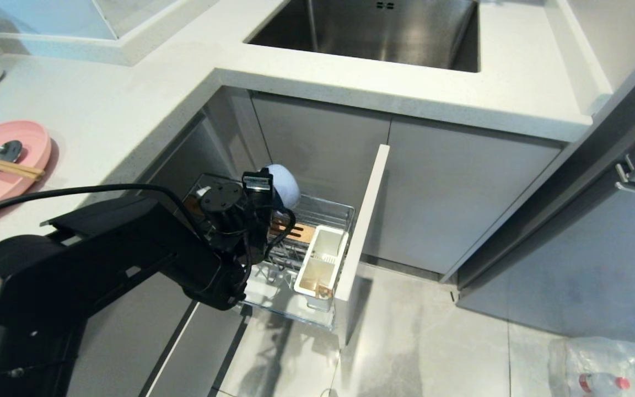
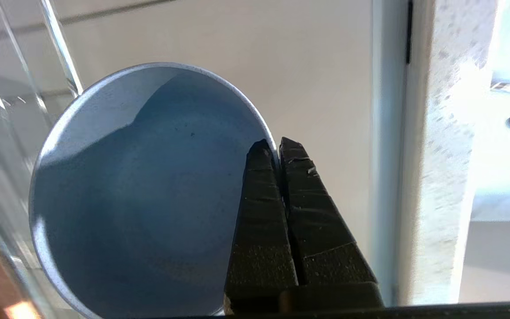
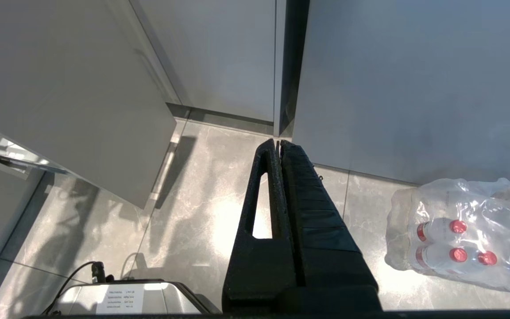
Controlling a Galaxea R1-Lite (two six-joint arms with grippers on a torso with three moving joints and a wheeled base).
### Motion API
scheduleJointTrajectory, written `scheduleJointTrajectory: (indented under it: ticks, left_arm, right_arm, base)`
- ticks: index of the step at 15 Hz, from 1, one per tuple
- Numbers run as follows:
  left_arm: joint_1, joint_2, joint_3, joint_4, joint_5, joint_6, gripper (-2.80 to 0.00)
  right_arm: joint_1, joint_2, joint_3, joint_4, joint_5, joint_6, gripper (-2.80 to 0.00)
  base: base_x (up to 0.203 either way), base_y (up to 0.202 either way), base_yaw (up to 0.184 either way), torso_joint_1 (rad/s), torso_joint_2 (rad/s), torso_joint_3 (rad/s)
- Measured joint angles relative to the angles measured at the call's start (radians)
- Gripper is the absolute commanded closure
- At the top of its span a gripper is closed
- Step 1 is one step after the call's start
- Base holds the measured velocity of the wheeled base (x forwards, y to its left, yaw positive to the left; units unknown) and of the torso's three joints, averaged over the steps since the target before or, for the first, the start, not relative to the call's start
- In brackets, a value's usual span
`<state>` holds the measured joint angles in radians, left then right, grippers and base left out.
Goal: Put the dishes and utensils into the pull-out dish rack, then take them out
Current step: Pick up the bowl and place it in the cupboard
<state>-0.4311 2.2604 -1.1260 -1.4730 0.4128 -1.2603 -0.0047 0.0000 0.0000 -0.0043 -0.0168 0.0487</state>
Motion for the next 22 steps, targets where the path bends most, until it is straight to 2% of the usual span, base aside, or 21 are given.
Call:
scheduleJointTrajectory:
  ticks: [19, 22]
  left_arm:
    - [-0.010, -0.020, 0.024, -0.008, 0.030, -0.013, 0.00]
    - [-0.013, -0.024, 0.016, -0.003, 0.038, -0.033, 0.00]
  right_arm:
    - [0.000, 0.000, 0.000, 0.000, 0.000, 0.000, 0.00]
    - [0.000, 0.000, 0.000, 0.000, 0.000, 0.000, 0.00]
  base:
    - [0.000, 0.000, 0.000, 0.000, 0.00, 0.000]
    - [0.000, 0.000, 0.000, 0.000, 0.00, 0.000]
